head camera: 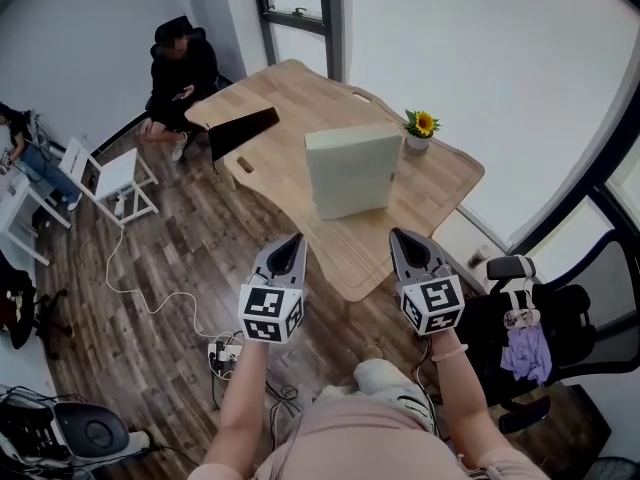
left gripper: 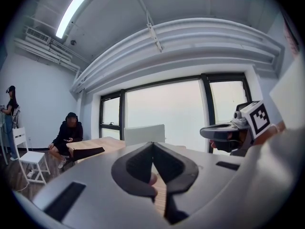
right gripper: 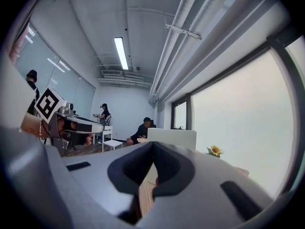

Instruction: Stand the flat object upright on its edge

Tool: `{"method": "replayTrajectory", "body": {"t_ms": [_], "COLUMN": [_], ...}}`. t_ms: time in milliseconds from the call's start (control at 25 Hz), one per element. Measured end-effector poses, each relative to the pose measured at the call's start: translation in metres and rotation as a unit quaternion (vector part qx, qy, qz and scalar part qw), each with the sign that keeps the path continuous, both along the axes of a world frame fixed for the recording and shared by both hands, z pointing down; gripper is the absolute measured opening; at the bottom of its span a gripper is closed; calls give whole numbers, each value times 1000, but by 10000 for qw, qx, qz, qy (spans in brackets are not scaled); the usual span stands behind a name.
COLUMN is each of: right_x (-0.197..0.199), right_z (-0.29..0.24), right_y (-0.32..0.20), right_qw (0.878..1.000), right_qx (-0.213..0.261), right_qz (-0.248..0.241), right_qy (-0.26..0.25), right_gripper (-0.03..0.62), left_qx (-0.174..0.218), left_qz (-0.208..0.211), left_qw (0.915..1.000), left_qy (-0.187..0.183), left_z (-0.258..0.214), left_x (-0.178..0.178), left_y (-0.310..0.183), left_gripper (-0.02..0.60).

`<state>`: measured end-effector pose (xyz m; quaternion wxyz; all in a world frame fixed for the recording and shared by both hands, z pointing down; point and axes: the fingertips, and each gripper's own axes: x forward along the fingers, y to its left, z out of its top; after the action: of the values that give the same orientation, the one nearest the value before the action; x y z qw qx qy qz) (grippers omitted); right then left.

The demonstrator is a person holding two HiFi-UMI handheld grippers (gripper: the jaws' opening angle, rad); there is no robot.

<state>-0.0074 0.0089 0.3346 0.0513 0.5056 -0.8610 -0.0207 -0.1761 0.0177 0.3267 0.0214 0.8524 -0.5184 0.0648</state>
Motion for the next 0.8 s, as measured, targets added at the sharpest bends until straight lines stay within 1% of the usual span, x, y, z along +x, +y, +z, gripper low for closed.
{"method": "replayTrajectory", "body": {"t_ms": [280, 400, 520, 800], "right_x": [-5, -6, -7, 3], "right_z": [-25, -35, -42, -56], "right_y": [14, 19, 24, 40], "right_qw": [9997, 9995, 9992, 9981], "right_qx": [236, 296, 358, 471], "right_qz": [-50, -116, -199, -386], "right_qy": [-17, -38, 3, -90], "right_gripper": [0, 0, 0, 0], "left_qx": [141, 177, 169, 203], "left_qz": [-82, -128, -174, -298], "left_qw": [9999, 9997, 9996, 9991], "left_qy": [5, 74, 125, 207], "left_z": [-25, -34, -38, -47], "left_x": [5, 10, 16, 35], "left_y": [15, 20, 25, 39], "left_gripper": [11, 11, 11, 11]}}
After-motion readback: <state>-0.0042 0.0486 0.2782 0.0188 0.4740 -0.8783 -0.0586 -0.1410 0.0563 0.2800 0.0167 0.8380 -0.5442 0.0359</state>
